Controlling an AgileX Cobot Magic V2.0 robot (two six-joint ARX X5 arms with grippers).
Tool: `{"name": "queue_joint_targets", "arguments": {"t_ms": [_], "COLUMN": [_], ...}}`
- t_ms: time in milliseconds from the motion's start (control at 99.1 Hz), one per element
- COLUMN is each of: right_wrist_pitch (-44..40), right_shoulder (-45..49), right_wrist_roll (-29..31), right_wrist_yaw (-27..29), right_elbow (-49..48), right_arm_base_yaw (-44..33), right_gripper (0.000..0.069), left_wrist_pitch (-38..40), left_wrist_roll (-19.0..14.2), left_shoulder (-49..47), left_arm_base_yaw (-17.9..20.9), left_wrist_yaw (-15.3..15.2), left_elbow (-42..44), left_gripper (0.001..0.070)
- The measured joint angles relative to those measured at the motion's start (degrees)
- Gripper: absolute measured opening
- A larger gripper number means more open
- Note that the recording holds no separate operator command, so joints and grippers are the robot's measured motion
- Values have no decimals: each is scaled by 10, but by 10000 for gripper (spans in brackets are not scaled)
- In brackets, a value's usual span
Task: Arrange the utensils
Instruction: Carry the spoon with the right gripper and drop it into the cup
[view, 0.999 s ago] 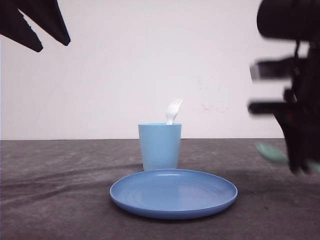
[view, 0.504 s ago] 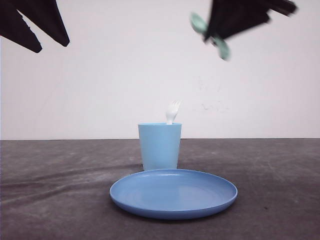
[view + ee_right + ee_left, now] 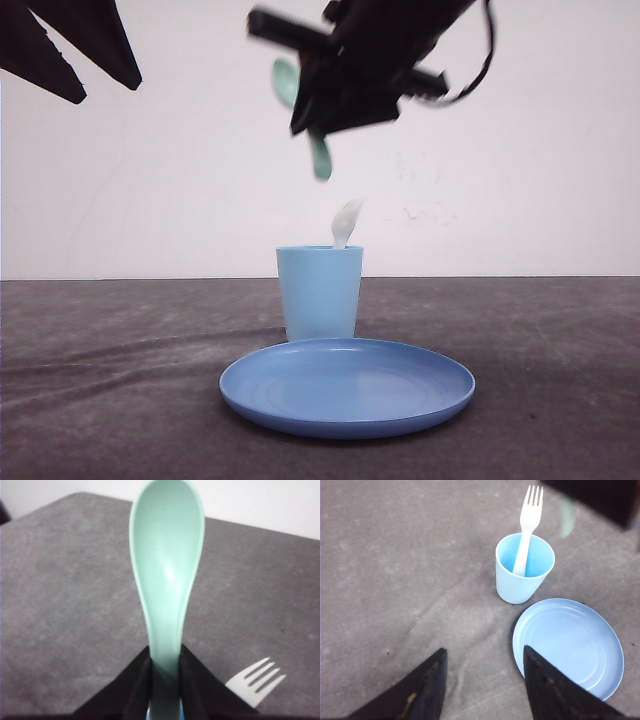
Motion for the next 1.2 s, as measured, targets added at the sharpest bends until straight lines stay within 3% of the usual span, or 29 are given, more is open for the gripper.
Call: {"name": "queue_joint_targets", "arguments": {"t_ms": [393,646,1080,1201], "right_wrist_pitch": [19,-18,-23,-19], "right_shoulder": [72,75,92,95], "right_wrist_roll": [-3,-3,-1,1], "right_wrist_yaw": [18,60,59,58], "right_elbow": [0,0,0,0], "right_arm_base_yaw": [1,1,-6,-6], "right_gripper": [78,78,78,131], "left_wrist_pitch": [0,-1,-1,-1], "left_wrist_roll": [0,0,0,0], "left_shoulder": [0,0,0,0], "left_arm_base_yaw": [0,0,0,0], "left_wrist_yaw": [0,0,0,0], "left_elbow": [0,0,0,0], "left_gripper": [282,282,279,279]}}
